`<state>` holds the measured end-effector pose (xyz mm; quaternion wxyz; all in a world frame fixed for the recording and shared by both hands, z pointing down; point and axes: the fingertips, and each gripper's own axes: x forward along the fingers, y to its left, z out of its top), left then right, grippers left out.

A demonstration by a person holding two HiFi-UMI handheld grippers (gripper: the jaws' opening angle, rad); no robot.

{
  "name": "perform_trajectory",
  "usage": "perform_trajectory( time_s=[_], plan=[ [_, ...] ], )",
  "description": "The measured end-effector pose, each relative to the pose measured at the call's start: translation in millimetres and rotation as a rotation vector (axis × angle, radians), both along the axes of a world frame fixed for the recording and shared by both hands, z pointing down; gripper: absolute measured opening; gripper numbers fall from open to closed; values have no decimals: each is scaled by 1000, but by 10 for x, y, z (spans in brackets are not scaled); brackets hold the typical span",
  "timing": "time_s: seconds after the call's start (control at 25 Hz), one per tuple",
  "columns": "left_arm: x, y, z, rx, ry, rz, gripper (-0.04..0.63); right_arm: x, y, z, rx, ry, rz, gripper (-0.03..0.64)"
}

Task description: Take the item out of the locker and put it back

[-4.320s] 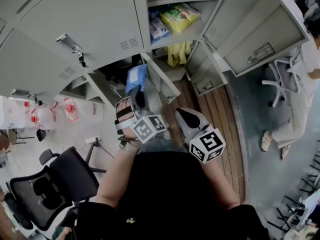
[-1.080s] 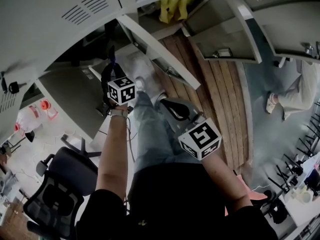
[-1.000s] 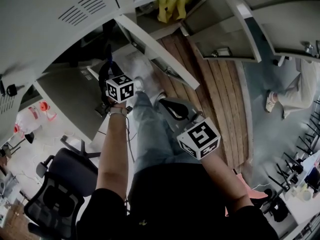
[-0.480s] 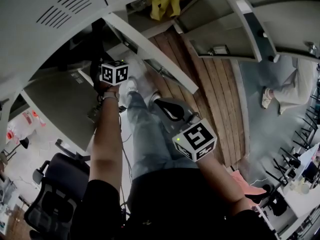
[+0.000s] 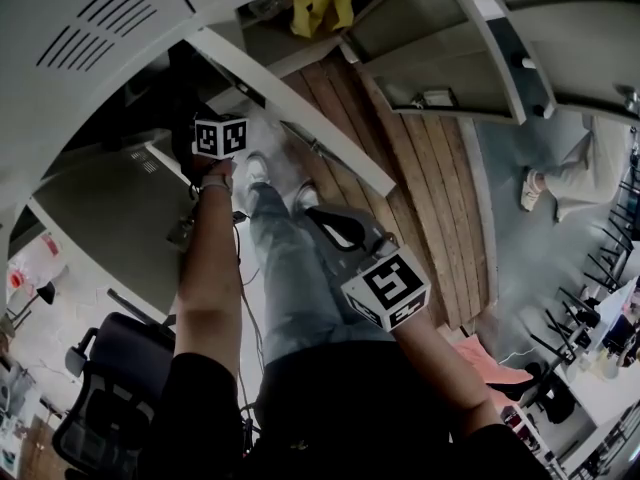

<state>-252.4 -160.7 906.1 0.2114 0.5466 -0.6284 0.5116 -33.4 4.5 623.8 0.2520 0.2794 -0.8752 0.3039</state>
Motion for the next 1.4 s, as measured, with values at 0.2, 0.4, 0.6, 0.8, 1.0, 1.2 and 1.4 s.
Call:
perform_trajectory(
  time_s=[0.2, 0.4, 0.6, 0.8, 1.0, 1.2, 1.4],
  plan=[
    [-51, 7, 54, -6, 20, -29, 206, 15, 51, 31, -11, 5, 0, 0],
    [-37, 42, 81, -17, 28, -24, 288, -16, 87, 42, -10, 5, -9, 0],
    [-62, 61, 88, -10, 45, -28, 336, -61, 123, 28, -8, 3, -24, 0],
    [-115, 48, 179, -26, 62, -34, 348, -70, 159, 81, -16, 17, -27, 0],
    [-267, 10, 213, -2, 45, -65, 350, -72, 184, 126, -20, 29, -37, 0],
    [-299, 43, 409, -57, 107, -82, 350, -103, 213, 155, -36, 30, -39, 0],
    [-352, 118, 502, -105, 98, -63, 350, -122, 221, 153, -42, 29, -41, 0]
  ],
)
